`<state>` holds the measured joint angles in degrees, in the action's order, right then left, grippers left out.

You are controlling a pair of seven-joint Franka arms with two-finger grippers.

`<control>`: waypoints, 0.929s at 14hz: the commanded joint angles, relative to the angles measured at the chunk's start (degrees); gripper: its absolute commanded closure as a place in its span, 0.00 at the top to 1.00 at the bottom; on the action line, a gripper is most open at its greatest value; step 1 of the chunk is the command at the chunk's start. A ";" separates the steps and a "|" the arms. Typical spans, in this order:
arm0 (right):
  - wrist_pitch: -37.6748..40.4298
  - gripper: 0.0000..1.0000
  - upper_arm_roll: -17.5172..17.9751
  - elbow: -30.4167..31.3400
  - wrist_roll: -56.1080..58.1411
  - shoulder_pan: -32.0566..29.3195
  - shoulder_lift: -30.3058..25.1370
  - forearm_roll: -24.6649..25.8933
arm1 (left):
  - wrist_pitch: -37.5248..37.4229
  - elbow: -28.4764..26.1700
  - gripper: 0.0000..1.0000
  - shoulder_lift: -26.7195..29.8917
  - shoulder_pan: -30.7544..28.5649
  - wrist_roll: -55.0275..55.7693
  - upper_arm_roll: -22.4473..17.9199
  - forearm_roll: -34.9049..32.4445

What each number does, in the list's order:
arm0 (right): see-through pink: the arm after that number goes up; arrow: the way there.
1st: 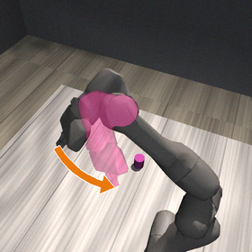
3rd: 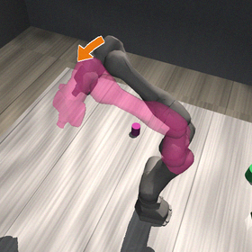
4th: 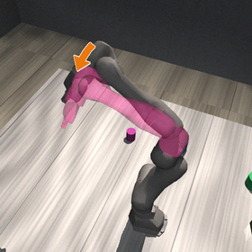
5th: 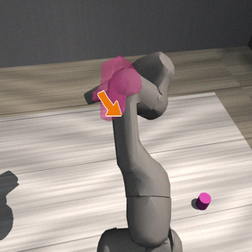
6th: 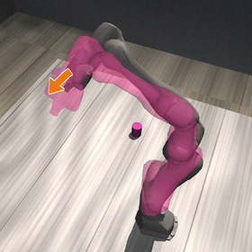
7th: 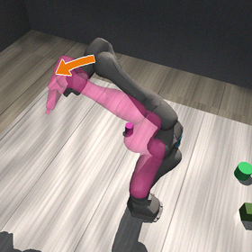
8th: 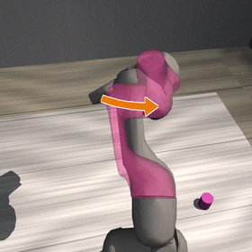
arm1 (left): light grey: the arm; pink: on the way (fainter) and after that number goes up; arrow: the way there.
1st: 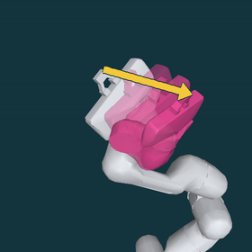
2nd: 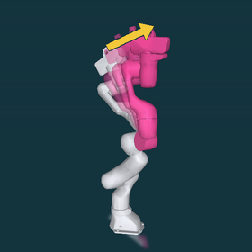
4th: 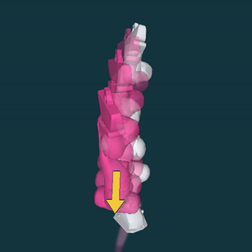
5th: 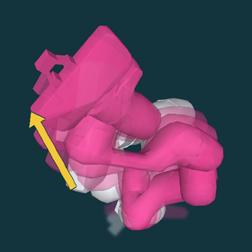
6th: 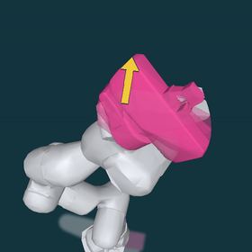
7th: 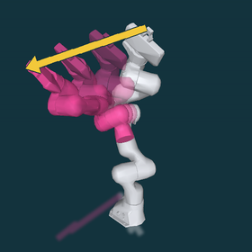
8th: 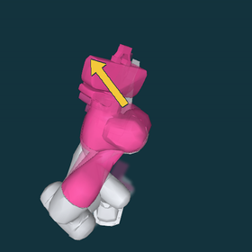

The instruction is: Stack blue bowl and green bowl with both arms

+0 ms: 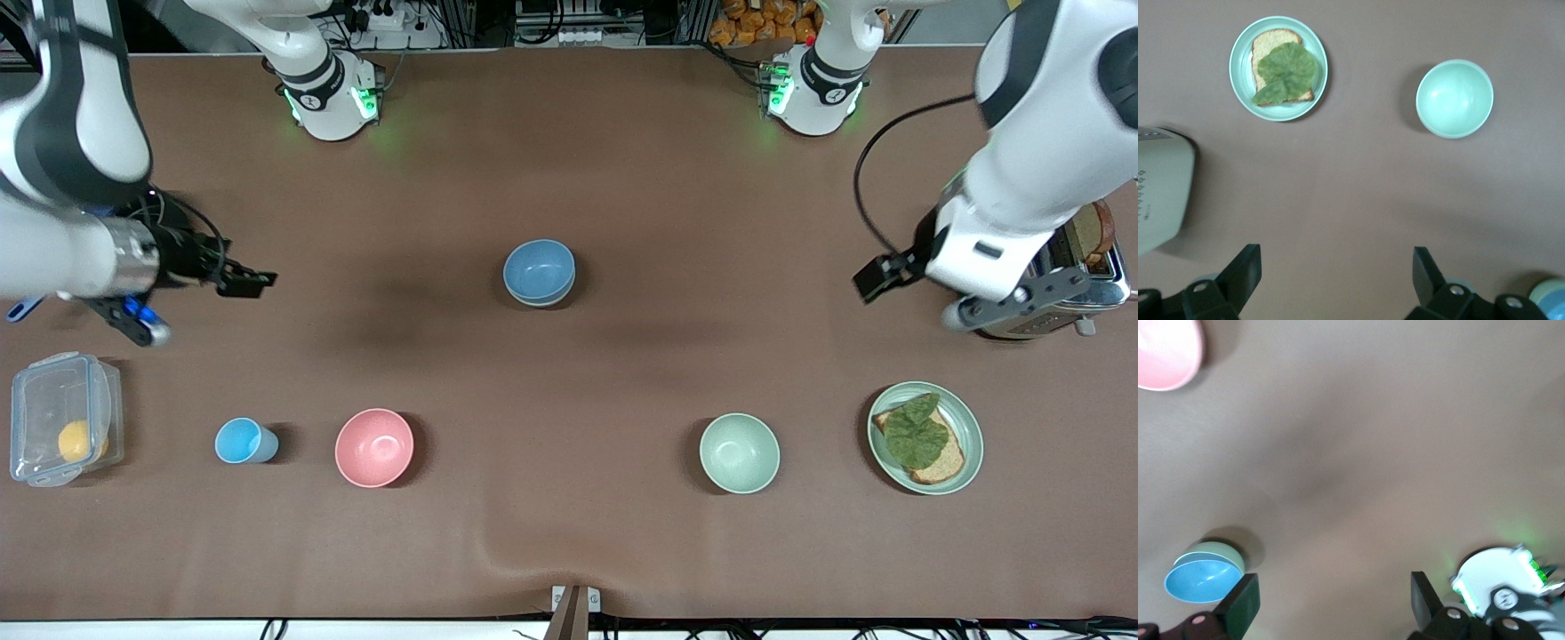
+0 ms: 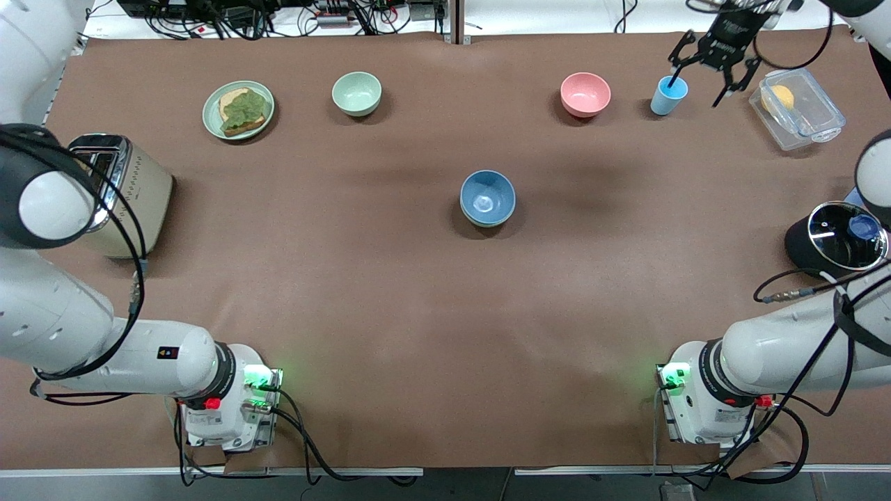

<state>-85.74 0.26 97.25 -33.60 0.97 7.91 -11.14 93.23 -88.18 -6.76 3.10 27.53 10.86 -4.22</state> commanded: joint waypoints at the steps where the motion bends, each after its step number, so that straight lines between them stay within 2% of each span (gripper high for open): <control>1: -1.27 1.00 0.18 1.19 1.43 1.40 -7.45 3.84 | -3.83 -3.84 1.00 5.87 2.86 -8.60 -6.17 2.81; 2: -1.97 1.00 0.35 1.28 3.34 1.40 -9.38 4.46 | -5.33 -3.75 1.00 6.84 3.57 -11.50 -7.94 3.17; 5: -2.85 1.00 0.44 1.28 16.16 1.40 -12.21 9.46 | -8.50 -2.70 1.00 7.82 3.05 -17.67 -9.36 3.17; 9: -4.61 1.00 0.00 1.45 27.59 1.05 -11.87 10.52 | -8.77 -0.51 1.00 7.82 3.05 -16.98 -9.46 4.92; 13: -5.76 1.00 0.18 1.54 29.03 1.40 -11.34 11.23 | -8.77 -0.15 1.00 7.12 2.44 -17.60 -9.37 4.40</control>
<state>-90.72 0.05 98.46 -5.72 2.37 -3.25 -1.24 85.32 -89.15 0.64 5.68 11.26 2.04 -0.52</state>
